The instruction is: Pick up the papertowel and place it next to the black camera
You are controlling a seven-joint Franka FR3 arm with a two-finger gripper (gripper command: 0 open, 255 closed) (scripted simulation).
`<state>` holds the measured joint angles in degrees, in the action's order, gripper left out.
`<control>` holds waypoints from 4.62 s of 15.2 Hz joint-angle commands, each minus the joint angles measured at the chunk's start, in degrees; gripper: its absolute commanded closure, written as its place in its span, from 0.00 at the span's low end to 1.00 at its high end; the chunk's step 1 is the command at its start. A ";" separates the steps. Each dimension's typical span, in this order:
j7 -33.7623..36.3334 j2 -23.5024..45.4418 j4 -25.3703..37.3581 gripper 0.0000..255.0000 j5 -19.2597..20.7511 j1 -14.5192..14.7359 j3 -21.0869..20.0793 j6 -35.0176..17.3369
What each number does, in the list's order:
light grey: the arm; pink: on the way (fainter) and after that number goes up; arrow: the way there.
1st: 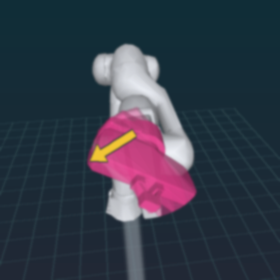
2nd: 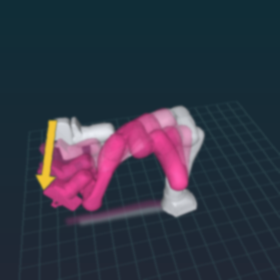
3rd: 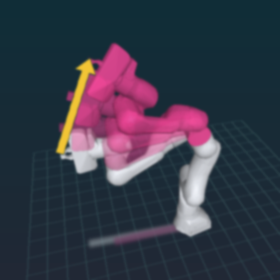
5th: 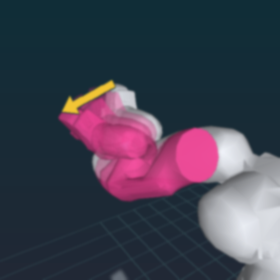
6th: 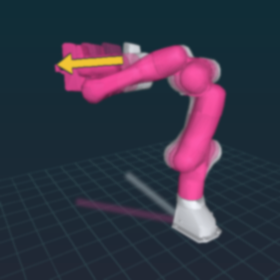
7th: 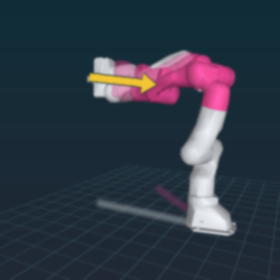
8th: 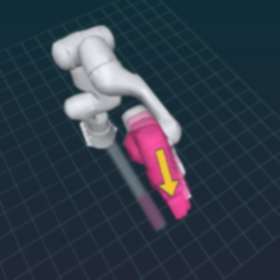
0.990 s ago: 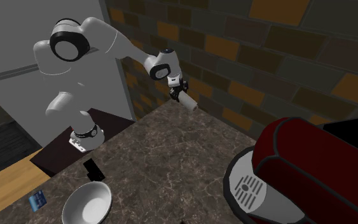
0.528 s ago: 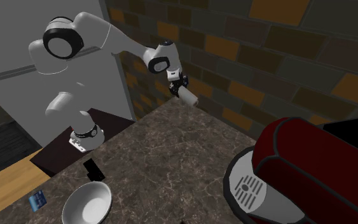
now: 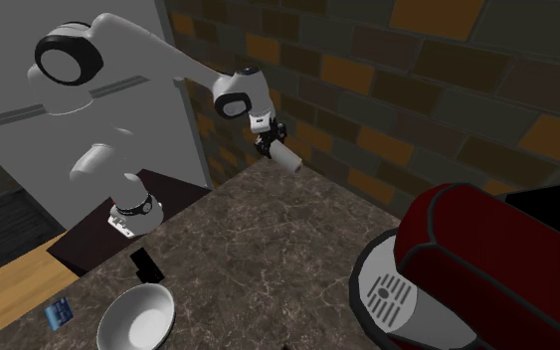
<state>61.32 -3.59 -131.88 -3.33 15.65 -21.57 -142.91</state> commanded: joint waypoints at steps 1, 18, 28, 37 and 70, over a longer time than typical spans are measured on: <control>-3.87 -3.87 -3.91 1.00 -2.92 -0.51 1.22 -0.14; -31.35 -28.40 -25.51 1.00 -8.24 -5.71 20.00 5.37; -46.39 -35.64 -28.79 1.00 -1.56 -14.64 32.94 11.42; -52.28 -32.99 -31.16 1.00 0.15 -16.85 37.92 7.09; -61.71 -15.72 -36.93 0.00 -8.29 -8.14 45.90 -15.85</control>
<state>-0.39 -19.31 -168.80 -11.62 7.51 24.33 -158.76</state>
